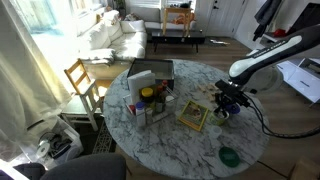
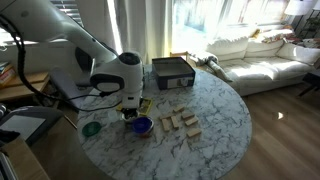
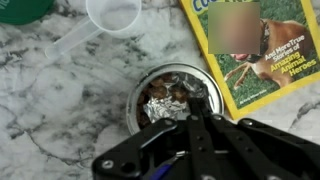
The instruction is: Pick up the small black object from the can and put it in the clear measuring spoon
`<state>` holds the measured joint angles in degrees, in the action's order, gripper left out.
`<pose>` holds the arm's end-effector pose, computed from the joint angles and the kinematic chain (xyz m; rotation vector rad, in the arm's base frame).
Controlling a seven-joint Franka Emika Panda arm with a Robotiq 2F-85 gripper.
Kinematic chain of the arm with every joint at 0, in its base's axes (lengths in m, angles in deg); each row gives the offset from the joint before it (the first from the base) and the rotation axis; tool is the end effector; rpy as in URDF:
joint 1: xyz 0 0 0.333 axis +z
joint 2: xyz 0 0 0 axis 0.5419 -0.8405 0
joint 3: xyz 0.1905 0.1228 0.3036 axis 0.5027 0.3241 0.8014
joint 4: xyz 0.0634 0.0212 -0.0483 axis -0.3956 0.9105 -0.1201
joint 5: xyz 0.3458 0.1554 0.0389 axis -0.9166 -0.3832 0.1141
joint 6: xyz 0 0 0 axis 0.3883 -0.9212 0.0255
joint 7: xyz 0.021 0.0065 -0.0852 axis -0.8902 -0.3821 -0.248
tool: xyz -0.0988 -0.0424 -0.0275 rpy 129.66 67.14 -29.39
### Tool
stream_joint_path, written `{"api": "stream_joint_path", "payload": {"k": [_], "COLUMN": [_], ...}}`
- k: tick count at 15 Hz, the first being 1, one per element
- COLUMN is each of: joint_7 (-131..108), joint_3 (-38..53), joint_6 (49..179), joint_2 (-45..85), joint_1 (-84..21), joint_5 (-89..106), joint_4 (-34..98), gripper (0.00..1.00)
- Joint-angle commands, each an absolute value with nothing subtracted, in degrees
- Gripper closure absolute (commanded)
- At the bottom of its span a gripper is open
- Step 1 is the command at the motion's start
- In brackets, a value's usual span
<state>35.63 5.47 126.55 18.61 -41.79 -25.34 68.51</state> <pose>0.5343 -0.1502 0.2898 -1.9924 2.0962 0.0975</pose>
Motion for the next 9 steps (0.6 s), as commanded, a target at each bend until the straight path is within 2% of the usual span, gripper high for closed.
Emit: {"api": "stream_joint_path", "payload": {"k": [1, 4, 5, 7, 9], "joint_7": [33.44, 33.31, 33.36, 33.18, 32.8], "joint_3": [5.56, 5.34, 5.2, 5.13, 5.14], "joint_6": [127.74, 127.33, 127.02, 126.84, 126.87], "joint_2": [18.47, 18.51, 18.38, 18.16, 17.9], "joint_1": [-41.91, -41.8, -41.69, -41.55, -41.47], "joint_5": [-27.01, -26.37, -25.88, -25.45, -25.41], "joint_4": [68.7, 68.77, 68.74, 68.73, 68.69], "gripper": [1.0, 1.0, 0.74, 0.68, 0.53]}}
